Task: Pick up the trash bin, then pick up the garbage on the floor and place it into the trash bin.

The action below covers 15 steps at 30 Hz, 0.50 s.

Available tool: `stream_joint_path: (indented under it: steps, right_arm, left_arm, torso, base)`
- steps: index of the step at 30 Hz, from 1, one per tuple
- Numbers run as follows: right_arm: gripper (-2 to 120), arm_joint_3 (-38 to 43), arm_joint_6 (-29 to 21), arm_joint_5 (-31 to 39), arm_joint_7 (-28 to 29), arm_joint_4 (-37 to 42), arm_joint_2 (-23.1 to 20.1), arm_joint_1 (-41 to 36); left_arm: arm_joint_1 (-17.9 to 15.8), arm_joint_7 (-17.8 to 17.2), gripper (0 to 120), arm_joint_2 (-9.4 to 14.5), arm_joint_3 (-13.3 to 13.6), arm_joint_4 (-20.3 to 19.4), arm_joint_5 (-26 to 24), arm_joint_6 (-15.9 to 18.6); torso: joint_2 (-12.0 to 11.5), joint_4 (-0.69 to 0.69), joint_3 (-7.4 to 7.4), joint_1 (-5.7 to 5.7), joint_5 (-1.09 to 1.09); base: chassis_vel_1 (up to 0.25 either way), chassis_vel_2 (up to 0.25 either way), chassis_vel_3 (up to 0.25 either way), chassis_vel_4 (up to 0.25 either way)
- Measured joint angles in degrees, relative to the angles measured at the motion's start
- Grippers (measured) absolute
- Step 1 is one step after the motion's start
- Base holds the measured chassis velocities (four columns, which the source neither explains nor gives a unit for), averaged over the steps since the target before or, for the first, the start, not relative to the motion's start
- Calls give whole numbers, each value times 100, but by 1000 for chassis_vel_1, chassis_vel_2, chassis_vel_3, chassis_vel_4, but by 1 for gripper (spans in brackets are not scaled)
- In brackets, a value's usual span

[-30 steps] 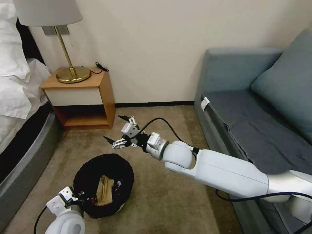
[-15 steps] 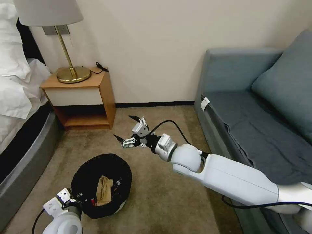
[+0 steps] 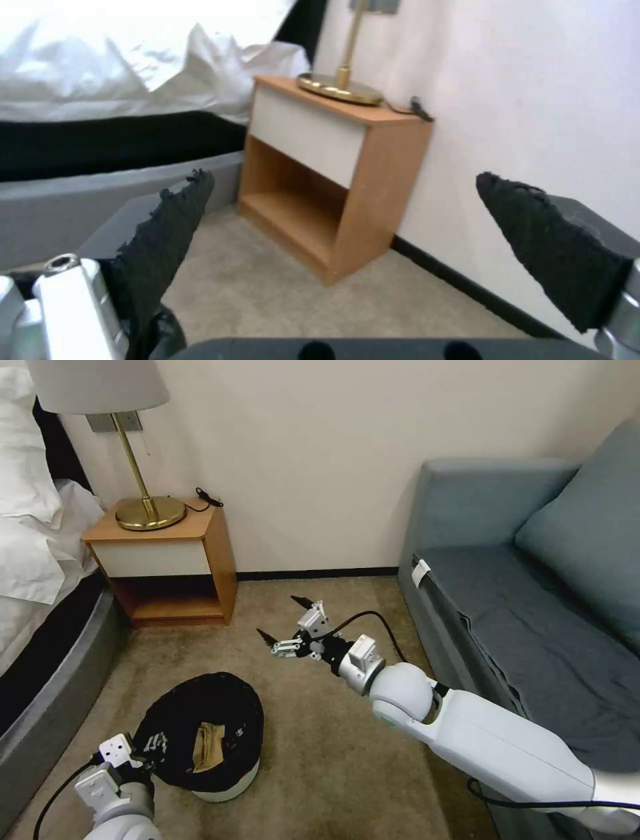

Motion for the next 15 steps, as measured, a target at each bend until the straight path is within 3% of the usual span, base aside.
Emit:
stream_joint_path:
  steps: [5,15]
  right_arm:
    - [100,295,-34,9,180,115,-25,-306]
    - [100,769,-158,-75,360,199,34,-823]
  left_arm:
    - [78,507,98,55,-41,-75,336,-403]
    - [77,907,100,121,20,-93,576,-663]
  torso:
    - [0,1,0,0,0]
    - [0,1,1,0,0]
  base:
    - [0,0,0,0]
    - [0,0,0,0]
